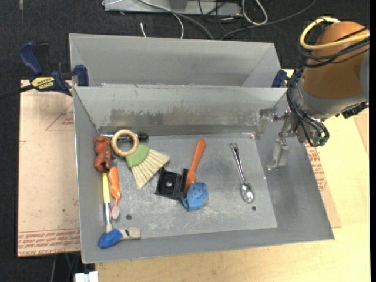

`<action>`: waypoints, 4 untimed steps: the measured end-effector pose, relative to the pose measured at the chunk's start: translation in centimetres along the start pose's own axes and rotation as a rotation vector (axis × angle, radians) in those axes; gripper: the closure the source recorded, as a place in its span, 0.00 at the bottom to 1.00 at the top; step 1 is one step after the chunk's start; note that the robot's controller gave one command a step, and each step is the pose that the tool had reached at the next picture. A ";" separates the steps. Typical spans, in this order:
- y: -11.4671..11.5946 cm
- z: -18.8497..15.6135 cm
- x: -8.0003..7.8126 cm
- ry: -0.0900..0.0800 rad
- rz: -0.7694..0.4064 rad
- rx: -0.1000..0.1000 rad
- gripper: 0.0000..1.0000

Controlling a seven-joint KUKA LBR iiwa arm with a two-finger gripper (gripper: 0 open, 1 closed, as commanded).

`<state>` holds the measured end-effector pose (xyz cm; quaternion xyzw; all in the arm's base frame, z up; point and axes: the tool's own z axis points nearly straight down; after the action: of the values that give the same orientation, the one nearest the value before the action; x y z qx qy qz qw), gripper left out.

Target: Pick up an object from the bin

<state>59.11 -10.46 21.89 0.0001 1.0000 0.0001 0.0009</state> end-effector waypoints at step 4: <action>15.5 11.5 1.3 -0.007 -0.858 0.001 0.00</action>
Offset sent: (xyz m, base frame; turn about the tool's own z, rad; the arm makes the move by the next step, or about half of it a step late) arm 0.0267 0.0858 -0.0589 -0.4799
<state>57.81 5.07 10.44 -0.4158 0.9094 -0.0008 0.0042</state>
